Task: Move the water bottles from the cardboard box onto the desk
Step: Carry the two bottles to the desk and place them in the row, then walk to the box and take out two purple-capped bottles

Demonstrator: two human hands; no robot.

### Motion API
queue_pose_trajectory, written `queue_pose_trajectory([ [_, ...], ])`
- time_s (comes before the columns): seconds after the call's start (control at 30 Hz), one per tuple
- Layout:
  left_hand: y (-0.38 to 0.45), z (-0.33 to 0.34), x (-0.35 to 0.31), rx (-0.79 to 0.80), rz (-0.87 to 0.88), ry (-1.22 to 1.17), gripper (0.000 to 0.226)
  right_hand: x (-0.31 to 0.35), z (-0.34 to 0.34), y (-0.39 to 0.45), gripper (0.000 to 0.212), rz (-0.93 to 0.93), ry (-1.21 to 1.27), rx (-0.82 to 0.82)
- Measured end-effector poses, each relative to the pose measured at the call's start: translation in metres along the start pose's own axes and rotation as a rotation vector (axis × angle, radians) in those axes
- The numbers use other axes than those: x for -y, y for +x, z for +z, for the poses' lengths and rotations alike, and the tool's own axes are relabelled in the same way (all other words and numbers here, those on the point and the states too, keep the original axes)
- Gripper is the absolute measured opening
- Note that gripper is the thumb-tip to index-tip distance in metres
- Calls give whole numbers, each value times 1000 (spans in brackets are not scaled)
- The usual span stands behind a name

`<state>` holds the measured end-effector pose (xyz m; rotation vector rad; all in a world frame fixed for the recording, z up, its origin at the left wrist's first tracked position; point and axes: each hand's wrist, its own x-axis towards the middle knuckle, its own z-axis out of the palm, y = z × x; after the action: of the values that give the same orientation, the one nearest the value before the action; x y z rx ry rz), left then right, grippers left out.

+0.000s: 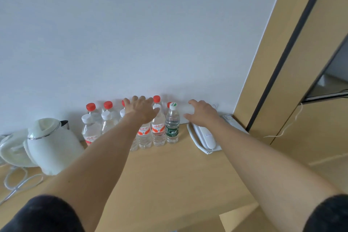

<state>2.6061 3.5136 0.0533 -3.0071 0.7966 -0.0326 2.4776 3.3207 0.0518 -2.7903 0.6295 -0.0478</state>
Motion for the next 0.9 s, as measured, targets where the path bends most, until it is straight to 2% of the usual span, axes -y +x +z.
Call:
queue_pose_trajectory([
  [0.53,-31,-34,-211,-2,439,-9,55,-142,-56,-103,59,351,-54,-95],
  [0.9,-126,-47,-411,-19,753,2,45,-302,-94,-247,65,648,12,-118],
])
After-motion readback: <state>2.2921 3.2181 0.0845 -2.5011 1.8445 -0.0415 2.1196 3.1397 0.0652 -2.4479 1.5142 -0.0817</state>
